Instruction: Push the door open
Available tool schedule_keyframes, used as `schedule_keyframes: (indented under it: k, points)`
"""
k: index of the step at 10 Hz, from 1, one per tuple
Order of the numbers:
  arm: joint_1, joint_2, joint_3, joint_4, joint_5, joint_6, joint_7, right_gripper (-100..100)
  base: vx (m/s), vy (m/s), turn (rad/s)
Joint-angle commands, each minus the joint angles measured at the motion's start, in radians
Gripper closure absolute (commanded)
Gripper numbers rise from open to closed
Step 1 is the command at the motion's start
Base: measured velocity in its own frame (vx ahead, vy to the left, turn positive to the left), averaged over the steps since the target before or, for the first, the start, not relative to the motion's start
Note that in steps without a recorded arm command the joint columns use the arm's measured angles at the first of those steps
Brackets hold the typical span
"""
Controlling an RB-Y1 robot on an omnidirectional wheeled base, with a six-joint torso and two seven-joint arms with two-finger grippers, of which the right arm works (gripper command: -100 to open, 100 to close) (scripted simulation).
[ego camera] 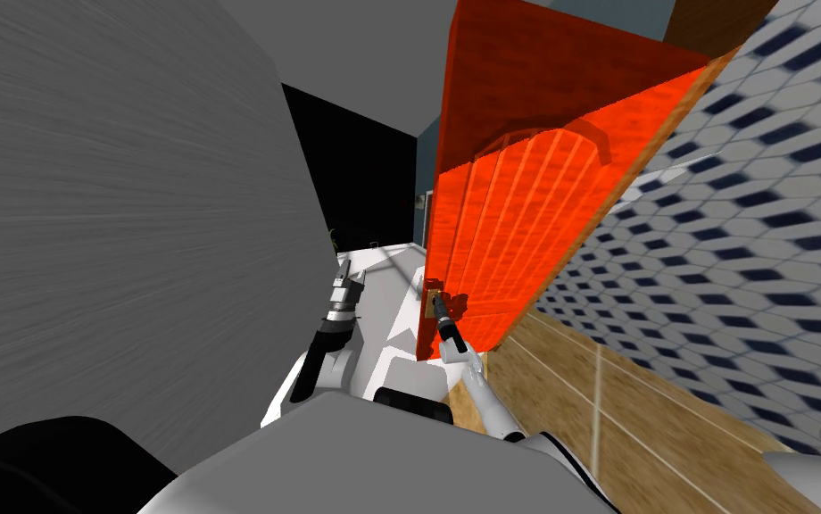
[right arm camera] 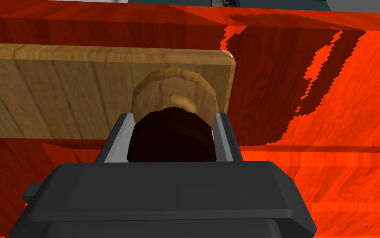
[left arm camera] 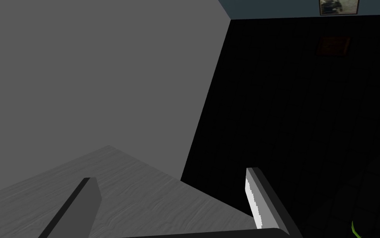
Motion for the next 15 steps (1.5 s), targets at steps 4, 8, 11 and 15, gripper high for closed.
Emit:
schedule_keyframes:
  k: [4, 8, 11, 15]
  points:
    - [-0.016, -0.008, -0.055, 0.021, 0.002, -0.012, 0.022, 100, 0.047, 0.003, 0.043]
    - [-0.031, -0.013, -0.107, 0.041, 0.004, -0.023, 0.042, 100, 0.075, -0.003, 0.020]
    - [-0.048, -0.021, -0.123, 0.072, 0.002, -0.033, 0.042, -100, 0.018, -0.024, -0.001]
    - [-0.049, -0.007, -0.113, 0.068, -0.003, -0.017, 0.032, -100, -0.236, 0.006, -0.012]
